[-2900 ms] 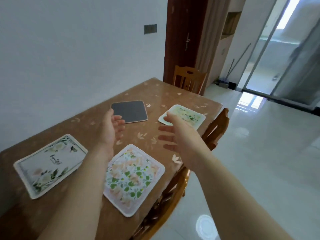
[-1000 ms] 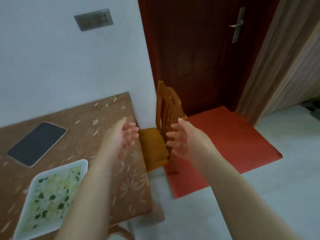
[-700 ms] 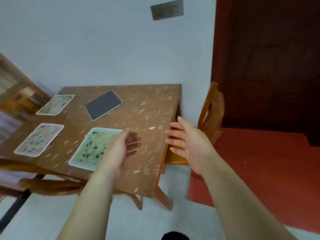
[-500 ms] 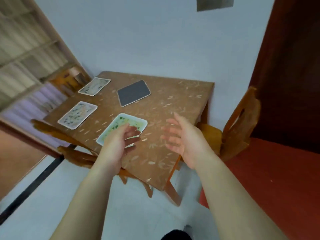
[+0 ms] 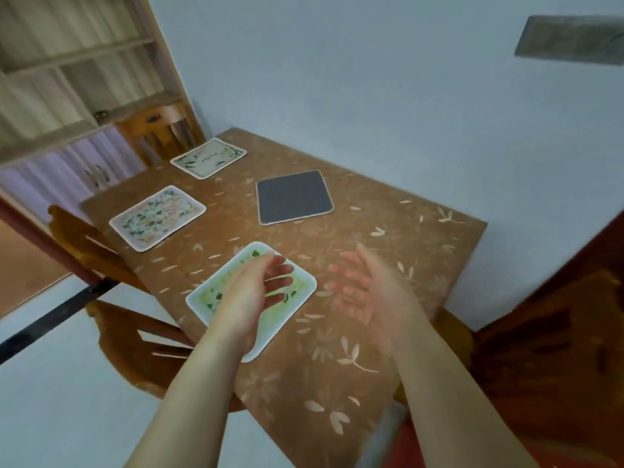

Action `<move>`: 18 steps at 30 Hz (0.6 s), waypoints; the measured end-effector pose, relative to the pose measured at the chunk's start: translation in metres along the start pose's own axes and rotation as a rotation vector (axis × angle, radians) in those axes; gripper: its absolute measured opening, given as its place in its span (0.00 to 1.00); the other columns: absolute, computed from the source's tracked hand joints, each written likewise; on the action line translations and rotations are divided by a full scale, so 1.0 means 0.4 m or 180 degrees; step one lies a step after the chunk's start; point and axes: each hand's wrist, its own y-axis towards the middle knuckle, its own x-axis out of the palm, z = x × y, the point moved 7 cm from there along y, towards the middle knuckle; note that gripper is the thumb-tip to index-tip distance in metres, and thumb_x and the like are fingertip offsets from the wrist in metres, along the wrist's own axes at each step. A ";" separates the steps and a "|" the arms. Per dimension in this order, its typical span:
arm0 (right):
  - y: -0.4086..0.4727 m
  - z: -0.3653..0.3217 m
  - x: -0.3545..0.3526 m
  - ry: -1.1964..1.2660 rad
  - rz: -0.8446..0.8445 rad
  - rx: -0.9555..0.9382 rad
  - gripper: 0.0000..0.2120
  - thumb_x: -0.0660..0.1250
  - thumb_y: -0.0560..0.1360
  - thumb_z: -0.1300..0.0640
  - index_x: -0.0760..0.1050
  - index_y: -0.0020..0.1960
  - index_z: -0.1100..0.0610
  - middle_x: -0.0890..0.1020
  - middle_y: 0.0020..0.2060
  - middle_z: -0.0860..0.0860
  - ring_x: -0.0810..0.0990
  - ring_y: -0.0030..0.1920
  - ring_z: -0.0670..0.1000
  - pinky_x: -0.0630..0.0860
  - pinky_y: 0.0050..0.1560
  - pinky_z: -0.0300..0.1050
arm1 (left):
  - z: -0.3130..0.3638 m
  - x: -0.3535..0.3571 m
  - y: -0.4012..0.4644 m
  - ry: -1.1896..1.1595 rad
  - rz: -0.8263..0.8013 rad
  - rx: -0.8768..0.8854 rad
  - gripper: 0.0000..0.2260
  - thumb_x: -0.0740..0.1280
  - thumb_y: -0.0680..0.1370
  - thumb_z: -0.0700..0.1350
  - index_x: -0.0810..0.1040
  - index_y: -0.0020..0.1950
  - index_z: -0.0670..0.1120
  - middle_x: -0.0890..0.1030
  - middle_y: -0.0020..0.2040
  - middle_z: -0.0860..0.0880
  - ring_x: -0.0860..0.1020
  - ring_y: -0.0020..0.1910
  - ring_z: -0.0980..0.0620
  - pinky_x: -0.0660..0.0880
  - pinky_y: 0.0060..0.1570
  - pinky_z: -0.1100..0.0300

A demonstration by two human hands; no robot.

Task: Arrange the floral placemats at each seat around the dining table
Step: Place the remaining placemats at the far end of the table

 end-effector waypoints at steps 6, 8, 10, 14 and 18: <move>0.238 0.018 0.099 0.0029 -0.0089 0.0313 0.18 0.67 0.80 0.41 0.83 0.59 0.52 0.90 0.51 0.51 0.89 0.50 0.54 0.83 0.56 0.54 | -0.022 -0.024 0.202 -0.0185 0.0063 -0.0210 0.15 0.63 0.78 0.55 0.83 0.55 0.49 0.88 0.51 0.50 0.85 0.51 0.50 0.77 0.50 0.52; 0.333 0.025 0.117 0.0038 -0.0122 0.0364 0.19 0.67 0.81 0.41 0.83 0.60 0.54 0.90 0.49 0.50 0.89 0.51 0.54 0.82 0.56 0.53 | -0.043 -0.040 0.273 -0.0249 0.0174 -0.0312 0.14 0.62 0.80 0.54 0.83 0.56 0.48 0.88 0.51 0.49 0.85 0.51 0.50 0.77 0.53 0.51; 0.429 0.028 0.132 0.0080 -0.0147 0.0449 0.20 0.67 0.80 0.41 0.83 0.61 0.55 0.90 0.49 0.51 0.89 0.50 0.54 0.81 0.53 0.52 | -0.065 -0.045 0.345 -0.0351 0.0263 -0.0425 0.15 0.62 0.81 0.53 0.83 0.57 0.47 0.88 0.51 0.48 0.85 0.50 0.49 0.78 0.54 0.51; 0.630 0.024 0.149 0.0187 -0.0266 0.0638 0.21 0.66 0.80 0.40 0.82 0.63 0.53 0.90 0.52 0.52 0.90 0.49 0.53 0.80 0.50 0.51 | -0.112 -0.011 0.507 -0.0570 0.0367 -0.0773 0.15 0.61 0.82 0.53 0.82 0.57 0.45 0.87 0.54 0.46 0.84 0.54 0.47 0.77 0.53 0.51; 0.880 0.023 0.128 0.0401 -0.0312 0.0904 0.20 0.60 0.84 0.41 0.80 0.63 0.54 0.88 0.57 0.54 0.87 0.55 0.55 0.79 0.58 0.53 | -0.165 0.069 0.718 -0.0967 0.0628 -0.1130 0.17 0.61 0.82 0.53 0.80 0.60 0.43 0.85 0.59 0.42 0.83 0.56 0.46 0.79 0.50 0.53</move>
